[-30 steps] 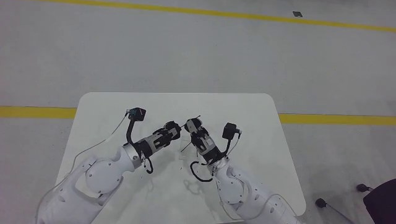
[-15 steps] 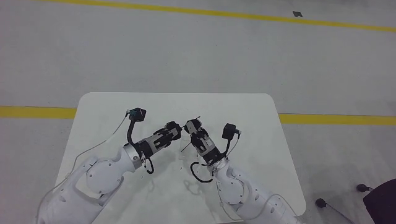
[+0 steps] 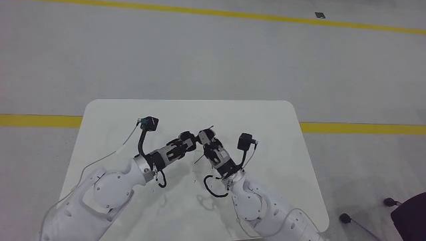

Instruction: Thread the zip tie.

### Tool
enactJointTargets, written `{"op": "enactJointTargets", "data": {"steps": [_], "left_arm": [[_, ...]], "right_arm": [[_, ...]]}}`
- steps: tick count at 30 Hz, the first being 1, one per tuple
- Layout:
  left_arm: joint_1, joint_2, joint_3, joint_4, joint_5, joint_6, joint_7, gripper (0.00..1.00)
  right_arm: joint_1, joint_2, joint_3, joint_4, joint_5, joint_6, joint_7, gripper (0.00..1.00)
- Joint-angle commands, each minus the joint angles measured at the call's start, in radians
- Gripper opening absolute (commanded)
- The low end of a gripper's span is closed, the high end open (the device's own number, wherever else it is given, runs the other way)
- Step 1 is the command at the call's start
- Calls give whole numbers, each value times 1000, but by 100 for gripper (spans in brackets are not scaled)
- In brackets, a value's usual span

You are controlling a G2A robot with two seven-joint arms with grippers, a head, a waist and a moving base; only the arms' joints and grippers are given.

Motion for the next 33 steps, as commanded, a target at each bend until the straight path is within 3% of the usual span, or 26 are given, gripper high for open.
{"op": "enactJointTargets", "data": {"steps": [1, 33], "left_arm": [[-1, 0, 0, 1, -2, -1, 0, 0], [-9, 0, 7, 8, -1, 3, 11, 0]], "right_arm": [[2, 1, -2, 1, 2, 0, -1, 0], [6, 12, 0, 11, 26, 0, -47, 0]]}}
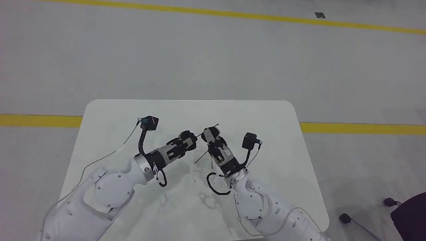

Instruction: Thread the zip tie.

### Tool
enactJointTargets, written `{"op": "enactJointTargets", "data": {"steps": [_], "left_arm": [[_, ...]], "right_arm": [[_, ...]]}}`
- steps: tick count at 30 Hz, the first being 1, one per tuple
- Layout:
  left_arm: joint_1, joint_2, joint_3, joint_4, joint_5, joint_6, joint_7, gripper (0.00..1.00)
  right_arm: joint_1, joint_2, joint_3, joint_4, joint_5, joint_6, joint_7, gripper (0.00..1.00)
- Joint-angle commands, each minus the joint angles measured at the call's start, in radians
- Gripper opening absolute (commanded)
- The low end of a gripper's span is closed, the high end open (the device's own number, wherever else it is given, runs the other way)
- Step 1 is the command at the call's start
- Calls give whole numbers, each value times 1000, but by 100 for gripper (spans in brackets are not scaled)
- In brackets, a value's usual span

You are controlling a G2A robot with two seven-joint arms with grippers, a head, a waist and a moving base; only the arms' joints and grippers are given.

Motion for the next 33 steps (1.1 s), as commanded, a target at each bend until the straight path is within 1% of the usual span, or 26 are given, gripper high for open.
{"op": "enactJointTargets", "data": {"steps": [1, 8, 20, 33], "left_arm": [[0, 0, 0, 0, 0, 0, 0, 0], [1, -2, 7, 1, -6, -1, 10, 0], [-1, -3, 15, 3, -22, -8, 9, 0], [3, -3, 15, -1, -16, -2, 22, 0]], "right_arm": [[0, 1, 1, -1, -3, 0, -1, 0], [-1, 7, 1, -11, -19, 0, 7, 0], [7, 15, -23, -20, -31, 0, 36, 0], [7, 24, -30, -9, -24, 0, 0, 0]]}}
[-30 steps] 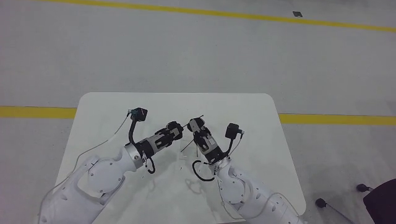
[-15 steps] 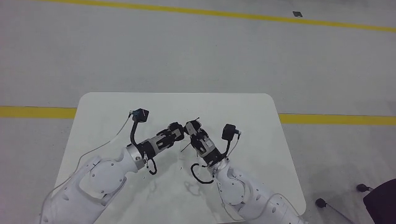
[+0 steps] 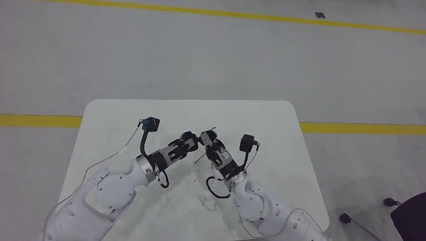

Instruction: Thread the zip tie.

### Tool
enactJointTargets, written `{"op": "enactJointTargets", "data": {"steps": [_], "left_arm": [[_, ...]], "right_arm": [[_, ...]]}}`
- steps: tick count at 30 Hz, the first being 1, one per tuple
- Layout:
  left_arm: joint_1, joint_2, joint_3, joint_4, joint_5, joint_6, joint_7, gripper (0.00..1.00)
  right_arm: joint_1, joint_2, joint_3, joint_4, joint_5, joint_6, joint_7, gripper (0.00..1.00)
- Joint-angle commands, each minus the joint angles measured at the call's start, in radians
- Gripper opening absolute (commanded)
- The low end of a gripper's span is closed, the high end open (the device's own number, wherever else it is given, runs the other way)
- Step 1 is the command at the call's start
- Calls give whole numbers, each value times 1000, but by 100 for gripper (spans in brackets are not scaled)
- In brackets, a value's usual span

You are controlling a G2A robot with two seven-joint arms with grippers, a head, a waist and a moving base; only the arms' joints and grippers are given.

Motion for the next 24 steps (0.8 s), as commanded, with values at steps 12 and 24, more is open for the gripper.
{"op": "enactJointTargets", "data": {"steps": [12, 24], "left_arm": [[4, 1, 2, -2, 12, 7, 3, 0], [-1, 1, 8, 1, 24, 26, -8, 0]], "right_arm": [[-9, 5, 9, 7, 0, 0, -35, 0], [-12, 9, 18, 2, -3, 0, -47, 0]]}}
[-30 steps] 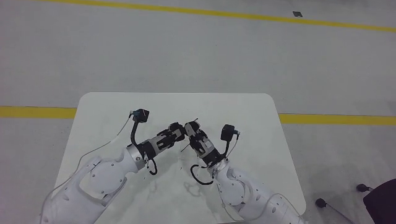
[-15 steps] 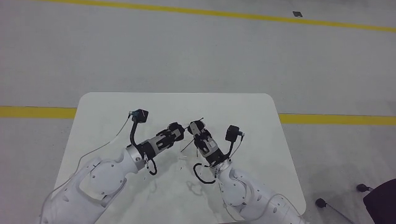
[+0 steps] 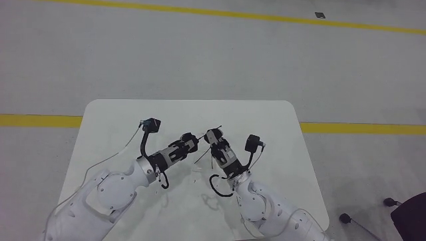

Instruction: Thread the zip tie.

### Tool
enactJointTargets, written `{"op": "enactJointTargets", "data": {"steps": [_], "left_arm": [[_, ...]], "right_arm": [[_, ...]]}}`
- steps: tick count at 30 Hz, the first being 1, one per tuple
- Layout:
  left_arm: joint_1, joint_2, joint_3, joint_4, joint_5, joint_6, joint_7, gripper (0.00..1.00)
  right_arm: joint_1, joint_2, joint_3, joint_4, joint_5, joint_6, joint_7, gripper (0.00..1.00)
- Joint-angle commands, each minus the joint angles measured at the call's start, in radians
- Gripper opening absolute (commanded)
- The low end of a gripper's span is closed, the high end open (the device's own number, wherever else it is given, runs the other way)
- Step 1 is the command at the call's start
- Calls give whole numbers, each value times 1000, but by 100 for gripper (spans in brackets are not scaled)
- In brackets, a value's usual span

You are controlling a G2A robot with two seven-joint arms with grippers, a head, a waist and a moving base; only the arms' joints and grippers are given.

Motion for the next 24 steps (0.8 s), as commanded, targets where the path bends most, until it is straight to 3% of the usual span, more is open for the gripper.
{"op": "enactJointTargets", "data": {"steps": [1, 9, 14, 19, 21, 23, 24], "left_arm": [[-1, 0, 1, 1, 1, 2, -2, 0], [-7, -1, 2, 5, -5, -2, 4, 0], [-11, -2, 4, 9, -8, -6, 7, 0], [-16, -3, 6, 14, -12, -7, 10, 0], [-17, -4, 6, 15, -13, -9, 13, 0], [-17, -4, 7, 17, -14, -11, 16, 0], [-17, -4, 7, 17, -15, -11, 17, 0]], "right_arm": [[0, 0, 1, 0, -1, 0, -1, 0], [0, 1, 2, 2, -1, 0, 2, 0], [2, 2, 3, 4, 0, 0, 2, 29], [4, 2, 4, 6, 3, 0, 5, 49], [5, 2, 4, 6, 3, 0, 4, 71], [5, 2, 3, 6, 4, 0, 4, 80], [5, 1, 3, 6, 3, 0, 4, 92]]}}
